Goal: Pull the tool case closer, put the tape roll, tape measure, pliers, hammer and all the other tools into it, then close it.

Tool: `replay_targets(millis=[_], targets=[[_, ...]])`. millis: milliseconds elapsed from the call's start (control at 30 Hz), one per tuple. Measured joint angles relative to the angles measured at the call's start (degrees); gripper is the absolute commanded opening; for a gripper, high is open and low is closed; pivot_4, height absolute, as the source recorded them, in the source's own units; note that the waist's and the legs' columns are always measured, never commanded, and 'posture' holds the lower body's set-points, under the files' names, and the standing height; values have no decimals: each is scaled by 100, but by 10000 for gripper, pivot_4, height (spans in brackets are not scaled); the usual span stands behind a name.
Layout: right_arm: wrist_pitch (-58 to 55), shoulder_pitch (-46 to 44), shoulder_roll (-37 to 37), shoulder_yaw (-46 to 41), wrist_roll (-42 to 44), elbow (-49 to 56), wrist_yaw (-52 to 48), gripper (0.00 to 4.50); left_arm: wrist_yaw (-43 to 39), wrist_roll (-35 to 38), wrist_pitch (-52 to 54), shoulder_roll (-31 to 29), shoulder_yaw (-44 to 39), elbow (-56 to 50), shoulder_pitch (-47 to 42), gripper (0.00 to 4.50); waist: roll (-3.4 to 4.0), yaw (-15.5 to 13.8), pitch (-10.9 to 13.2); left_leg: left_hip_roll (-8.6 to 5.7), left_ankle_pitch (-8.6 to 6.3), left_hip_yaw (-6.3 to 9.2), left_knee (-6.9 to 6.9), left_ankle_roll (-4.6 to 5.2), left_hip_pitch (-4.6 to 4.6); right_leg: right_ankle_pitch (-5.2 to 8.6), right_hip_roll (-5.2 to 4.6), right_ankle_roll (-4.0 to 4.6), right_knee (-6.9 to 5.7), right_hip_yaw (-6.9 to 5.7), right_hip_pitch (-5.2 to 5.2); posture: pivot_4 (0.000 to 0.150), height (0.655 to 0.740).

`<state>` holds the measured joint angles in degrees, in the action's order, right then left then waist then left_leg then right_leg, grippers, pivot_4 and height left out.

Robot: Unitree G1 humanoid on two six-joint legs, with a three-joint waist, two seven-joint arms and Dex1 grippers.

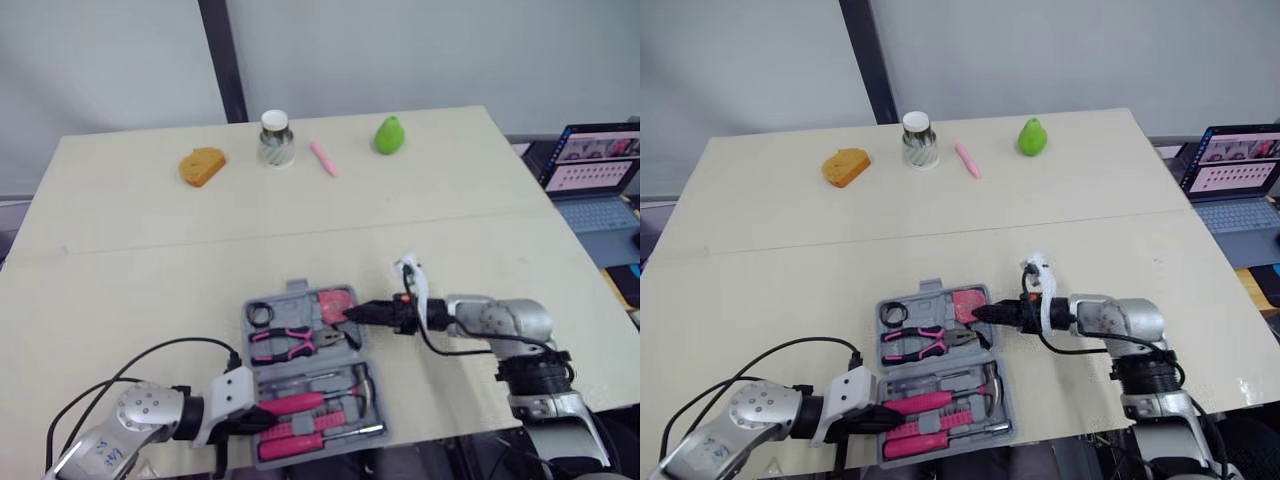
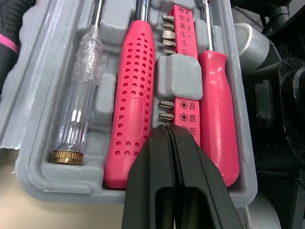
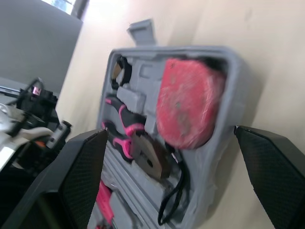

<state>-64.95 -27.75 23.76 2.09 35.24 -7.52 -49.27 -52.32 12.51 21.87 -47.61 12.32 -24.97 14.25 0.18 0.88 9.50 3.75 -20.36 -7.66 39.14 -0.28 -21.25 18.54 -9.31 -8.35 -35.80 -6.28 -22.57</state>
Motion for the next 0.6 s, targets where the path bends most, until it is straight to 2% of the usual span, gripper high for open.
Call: replay_targets(millis=[600], targets=[[-34,-223,-430,-16,-169,-345,334,44598,-32,0,-90,9,16,92,-15,0,29,59,-20,0,0,1,0,0,2,0,0,0,-1,1,2,1500,7400]])
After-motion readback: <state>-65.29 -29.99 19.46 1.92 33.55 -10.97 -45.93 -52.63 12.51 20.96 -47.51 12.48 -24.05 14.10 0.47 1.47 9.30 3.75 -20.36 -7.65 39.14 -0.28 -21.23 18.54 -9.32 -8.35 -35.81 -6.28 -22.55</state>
